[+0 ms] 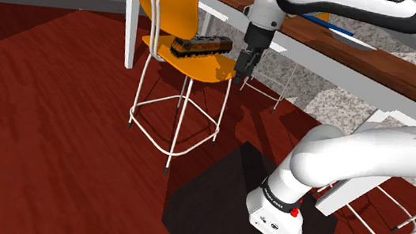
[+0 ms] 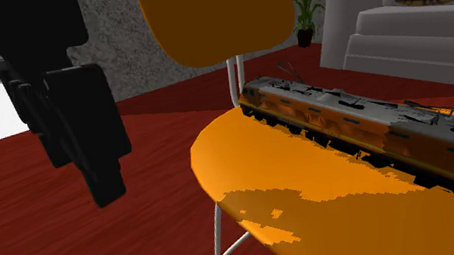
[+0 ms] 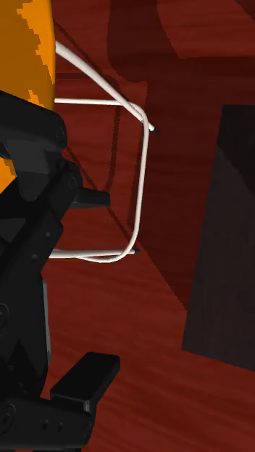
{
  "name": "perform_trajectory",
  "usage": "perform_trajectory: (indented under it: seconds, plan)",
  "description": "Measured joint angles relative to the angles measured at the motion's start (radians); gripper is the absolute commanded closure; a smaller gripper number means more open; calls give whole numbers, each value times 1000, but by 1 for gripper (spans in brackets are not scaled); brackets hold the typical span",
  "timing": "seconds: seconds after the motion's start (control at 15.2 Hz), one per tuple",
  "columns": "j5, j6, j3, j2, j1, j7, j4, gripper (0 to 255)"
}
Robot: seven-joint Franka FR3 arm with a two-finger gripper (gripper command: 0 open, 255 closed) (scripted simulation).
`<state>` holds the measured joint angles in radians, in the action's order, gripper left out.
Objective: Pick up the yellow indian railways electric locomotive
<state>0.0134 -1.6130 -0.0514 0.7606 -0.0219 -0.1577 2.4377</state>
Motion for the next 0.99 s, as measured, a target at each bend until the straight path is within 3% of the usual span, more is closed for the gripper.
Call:
perform_trajectory:
  seconds: [0.2, 0.66, 0.99]
  plan:
    - [-22, -15, 28, -36, -6, -65, -25, 0]
    - [-106, -83, 168, -242, -51, -441, -194, 0]
    - [-113, -122, 241, -410, -93, -709, -346, 0]
